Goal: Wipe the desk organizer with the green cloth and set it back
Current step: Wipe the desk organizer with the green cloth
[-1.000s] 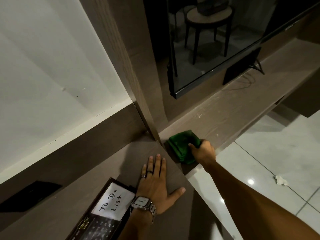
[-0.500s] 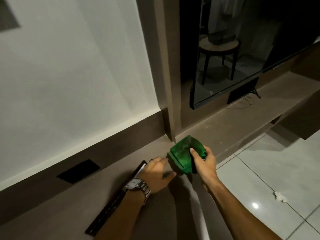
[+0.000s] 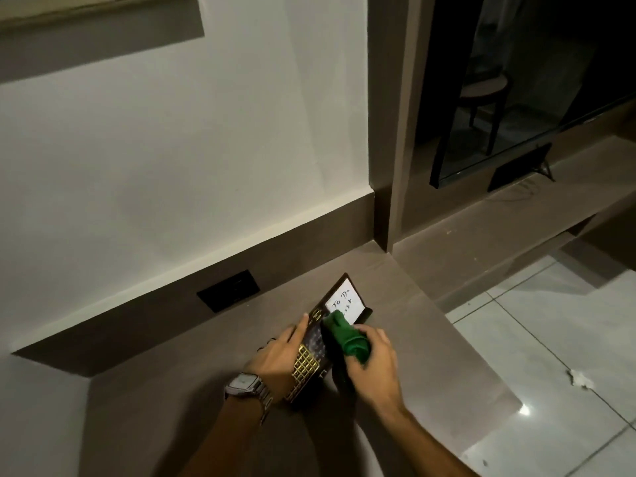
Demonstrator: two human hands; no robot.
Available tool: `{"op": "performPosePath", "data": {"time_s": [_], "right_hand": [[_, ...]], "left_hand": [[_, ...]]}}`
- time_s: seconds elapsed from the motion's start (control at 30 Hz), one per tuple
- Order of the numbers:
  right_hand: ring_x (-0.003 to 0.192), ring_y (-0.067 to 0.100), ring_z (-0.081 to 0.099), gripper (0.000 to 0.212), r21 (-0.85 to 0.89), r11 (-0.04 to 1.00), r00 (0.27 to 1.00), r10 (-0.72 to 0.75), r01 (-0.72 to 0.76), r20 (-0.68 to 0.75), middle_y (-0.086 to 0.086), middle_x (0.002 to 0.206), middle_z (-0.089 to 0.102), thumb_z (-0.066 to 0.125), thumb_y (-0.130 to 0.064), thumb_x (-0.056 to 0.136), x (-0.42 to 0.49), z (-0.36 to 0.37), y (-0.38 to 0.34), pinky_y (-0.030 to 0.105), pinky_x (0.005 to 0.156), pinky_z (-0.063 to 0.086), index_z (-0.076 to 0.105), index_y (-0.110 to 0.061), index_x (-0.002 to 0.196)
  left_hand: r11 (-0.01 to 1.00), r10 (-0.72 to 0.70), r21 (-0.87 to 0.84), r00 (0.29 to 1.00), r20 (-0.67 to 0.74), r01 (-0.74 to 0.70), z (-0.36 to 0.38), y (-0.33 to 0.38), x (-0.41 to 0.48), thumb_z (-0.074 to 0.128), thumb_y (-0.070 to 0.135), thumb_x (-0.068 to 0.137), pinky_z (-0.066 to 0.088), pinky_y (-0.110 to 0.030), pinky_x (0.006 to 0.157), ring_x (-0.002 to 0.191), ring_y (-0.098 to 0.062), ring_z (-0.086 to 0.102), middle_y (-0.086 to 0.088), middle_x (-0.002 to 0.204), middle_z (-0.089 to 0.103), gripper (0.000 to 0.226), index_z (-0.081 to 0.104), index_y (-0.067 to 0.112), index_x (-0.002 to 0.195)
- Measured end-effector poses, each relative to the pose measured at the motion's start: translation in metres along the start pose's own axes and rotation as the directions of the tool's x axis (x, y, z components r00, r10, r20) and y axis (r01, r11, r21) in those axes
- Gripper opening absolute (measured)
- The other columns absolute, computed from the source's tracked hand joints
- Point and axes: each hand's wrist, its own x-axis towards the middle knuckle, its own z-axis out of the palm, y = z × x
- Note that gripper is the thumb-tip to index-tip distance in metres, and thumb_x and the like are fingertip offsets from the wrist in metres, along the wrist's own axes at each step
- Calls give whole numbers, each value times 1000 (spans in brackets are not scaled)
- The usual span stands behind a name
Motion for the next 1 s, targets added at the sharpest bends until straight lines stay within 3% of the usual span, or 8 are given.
{"op": "performPosePath", "data": {"time_s": [0.13, 0.2, 0.3, 0.43, 0.57, 0.73, 0.9, 1.0], "right_hand": [[147, 20, 26, 68, -270, 935, 970, -200, 231, 139, 1, 155, 35, 58, 6, 82, -19, 40, 11, 39, 119, 21, 45, -15, 146], [149, 26, 18, 76, -353, 892, 954, -222, 283, 204, 6, 160, 23, 62, 5, 85, -31, 58, 24, 48, 119, 20, 33, -14, 152], [152, 22, 0, 83, -470, 848, 951, -118, 247, 286, -2, 166, 3, 62, -15, 91, -39, 70, 33, 56, 116, 26, 14, -27, 157], [149, 26, 17, 82, -510, 834, 970, -109, 209, 218, 4, 165, 16, 64, -15, 91, -27, 59, 32, 54, 112, 35, 18, -30, 156], [139, 25, 30, 76, -458, 880, 985, -56, 127, 164, 7, 155, 30, 60, -9, 91, -27, 65, 27, 40, 108, 41, 24, -29, 155], [130, 22, 37, 77, -368, 930, 999, -2, 20, 48, 8, 148, 35, 64, -4, 87, -3, 64, 15, 36, 107, 44, 29, -21, 154], [130, 23, 36, 80, -363, 928, 989, -33, 84, 145, 8, 149, 33, 66, -2, 85, -7, 72, 10, 37, 108, 43, 29, -20, 154], [129, 22, 37, 74, -325, 946, 998, 1, 19, 62, 9, 147, 34, 63, -2, 87, 7, 61, 15, 34, 108, 43, 32, -19, 153]], "left_hand": [[994, 74, -76, 990, -124, -83, 15, -7, 3, 59, 14, 86, 43, -41, 101, 119, -26, 50, -5, 150, 28, 105, -28, 43, 136], [992, 94, -64, 985, -146, -104, 21, -11, 1, 63, 19, 87, 43, -41, 102, 120, -26, 50, -5, 149, 30, 105, -26, 41, 138], [983, 158, -46, 954, -254, -175, 27, -11, -6, 48, 13, 95, 47, -43, 97, 114, -28, 53, -9, 144, 38, 85, -20, 39, 140], [992, 109, -34, 961, -256, -122, 26, -10, -6, 53, 1, 90, 53, -42, 86, 106, -34, 57, -17, 137, 44, 86, -3, 29, 148], [979, 198, 14, 925, -325, -205, 29, -14, -10, 43, -3, 94, 51, -37, 89, 99, -26, 58, -9, 132, 46, 83, -13, 32, 143], [968, 239, -1, 919, -313, -252, 26, -14, -4, 55, -7, 87, 54, -38, 81, 93, -27, 60, -14, 124, 51, 90, -9, 23, 142], [988, 132, -45, 968, -212, -145, 23, -13, 2, 63, 3, 86, 53, -27, 77, 90, -17, 59, -9, 124, 47, 100, -16, 28, 142], [995, 85, -30, 979, -184, -92, 21, -11, 5, 65, 4, 84, 53, -31, 77, 91, -21, 60, -8, 125, 46, 103, -14, 31, 145]]}}
